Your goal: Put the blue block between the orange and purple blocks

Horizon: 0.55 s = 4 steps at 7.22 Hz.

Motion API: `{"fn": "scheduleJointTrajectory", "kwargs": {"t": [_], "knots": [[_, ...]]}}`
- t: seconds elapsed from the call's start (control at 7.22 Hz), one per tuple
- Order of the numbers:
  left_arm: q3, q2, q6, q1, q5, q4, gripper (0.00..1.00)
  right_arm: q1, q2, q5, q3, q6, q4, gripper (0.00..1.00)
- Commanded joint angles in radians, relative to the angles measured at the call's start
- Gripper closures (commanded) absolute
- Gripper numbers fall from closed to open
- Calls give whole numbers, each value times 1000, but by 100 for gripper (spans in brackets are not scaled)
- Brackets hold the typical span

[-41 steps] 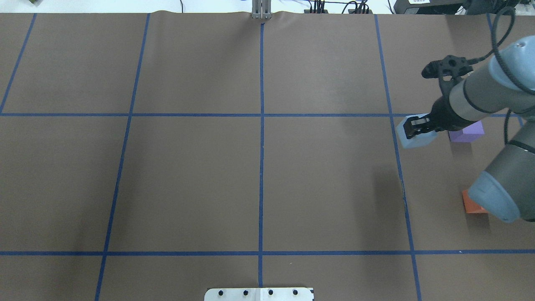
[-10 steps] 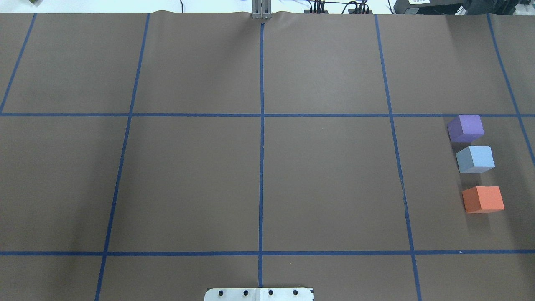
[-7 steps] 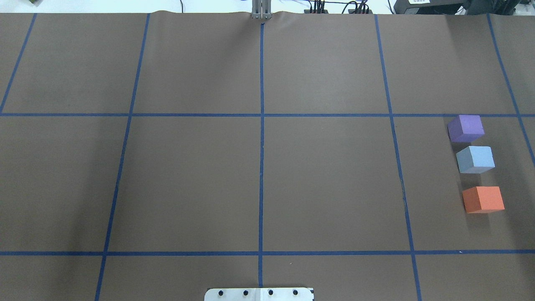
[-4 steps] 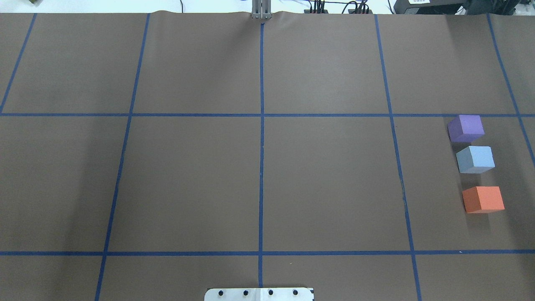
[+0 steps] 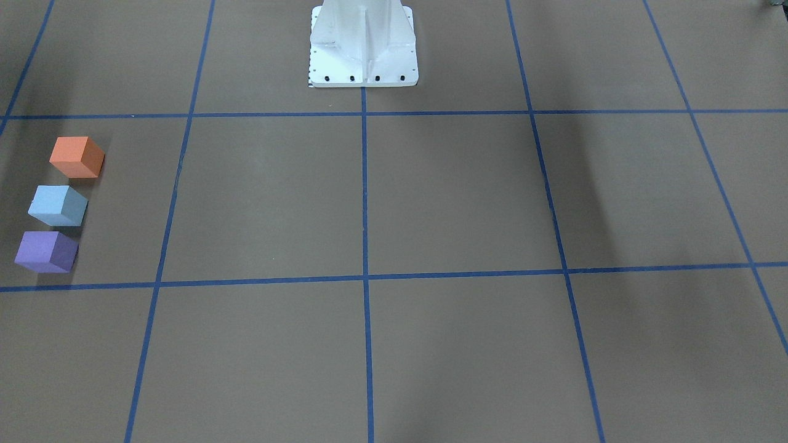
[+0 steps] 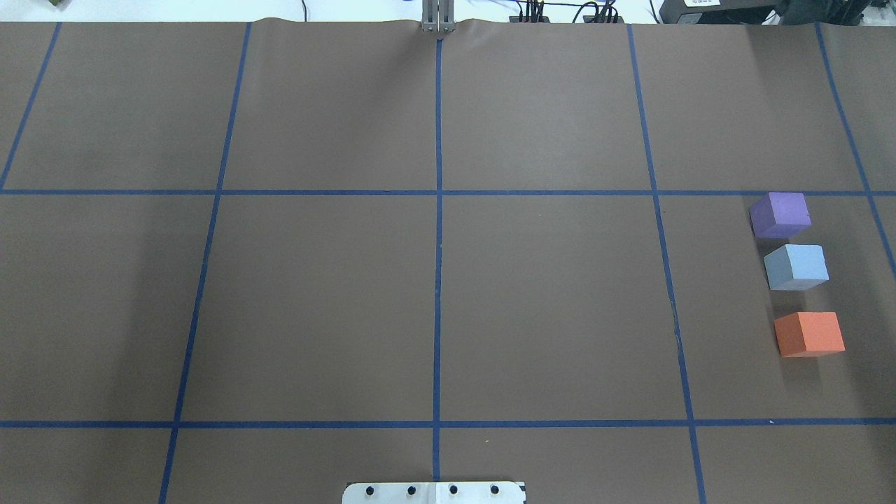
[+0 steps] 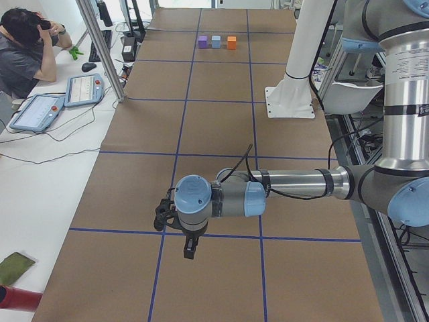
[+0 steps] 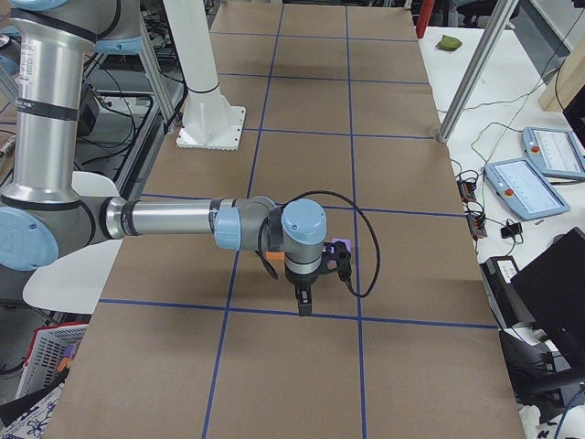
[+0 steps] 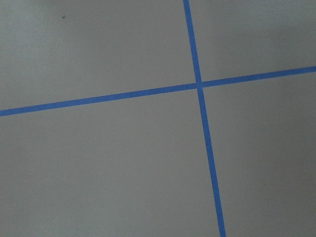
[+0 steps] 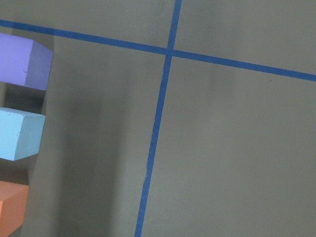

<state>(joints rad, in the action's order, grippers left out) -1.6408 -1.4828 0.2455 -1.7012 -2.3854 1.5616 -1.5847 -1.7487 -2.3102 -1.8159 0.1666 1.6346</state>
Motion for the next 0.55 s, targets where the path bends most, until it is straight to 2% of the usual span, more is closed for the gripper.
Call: {"fn": "scheduleJointTrajectory", "kwargs": {"t": [0.0, 0.42], "knots": [[-1, 1, 0, 0, 0, 0, 0, 0, 0, 0, 0, -4, 1, 0], [-1, 2, 0, 0, 0, 0, 0, 0, 0, -26, 1, -6, 2, 0]]}}
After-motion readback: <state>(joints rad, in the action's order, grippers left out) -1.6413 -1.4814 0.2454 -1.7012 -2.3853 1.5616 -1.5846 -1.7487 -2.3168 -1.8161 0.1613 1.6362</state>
